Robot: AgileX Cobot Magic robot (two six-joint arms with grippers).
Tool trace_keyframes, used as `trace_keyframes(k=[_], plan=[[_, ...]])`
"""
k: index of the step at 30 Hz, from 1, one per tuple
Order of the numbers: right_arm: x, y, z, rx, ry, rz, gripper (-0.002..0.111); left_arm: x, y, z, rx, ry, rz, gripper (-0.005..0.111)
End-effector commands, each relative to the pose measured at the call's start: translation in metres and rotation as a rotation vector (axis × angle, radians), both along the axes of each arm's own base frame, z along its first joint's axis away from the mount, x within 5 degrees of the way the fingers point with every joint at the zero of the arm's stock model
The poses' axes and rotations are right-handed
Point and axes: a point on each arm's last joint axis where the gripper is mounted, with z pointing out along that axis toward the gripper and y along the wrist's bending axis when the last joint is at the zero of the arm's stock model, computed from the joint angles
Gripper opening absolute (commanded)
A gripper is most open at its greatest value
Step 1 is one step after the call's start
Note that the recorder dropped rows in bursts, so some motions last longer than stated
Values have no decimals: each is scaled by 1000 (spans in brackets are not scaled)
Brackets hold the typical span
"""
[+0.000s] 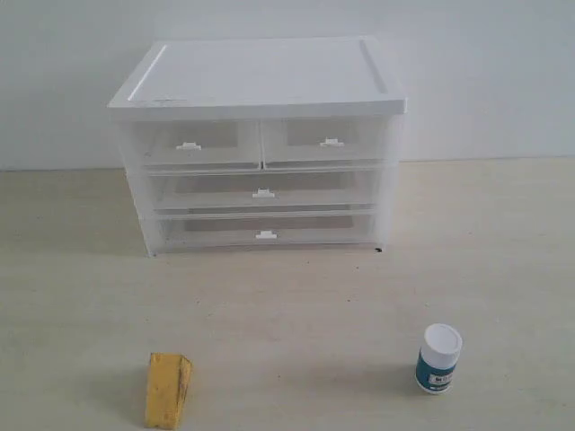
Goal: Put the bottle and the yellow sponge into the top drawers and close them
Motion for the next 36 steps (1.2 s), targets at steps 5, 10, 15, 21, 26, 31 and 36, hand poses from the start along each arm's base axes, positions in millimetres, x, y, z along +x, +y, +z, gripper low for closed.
trace_keyframes(k=[5,10,15,21,26,31,36], plan=[[-11,1,33,227,-364,84,0,0,0,-1,-6,1,1,4],[-2,1,70,185,-314,67,0,0,0,-1,-6,1,1,4],[27,1,104,72,-244,37,0,0,0,-1,-6,1,1,4],[85,1,116,126,-71,59,0,0,0,-1,-6,1,1,4],[127,2,102,84,4,78,0,0,0,-1,-6,1,1,4],[154,9,78,83,86,113,0,0,0,-1,-6,1,1,4],[174,34,57,51,136,188,0,0,0,-1,-6,1,1,4]])
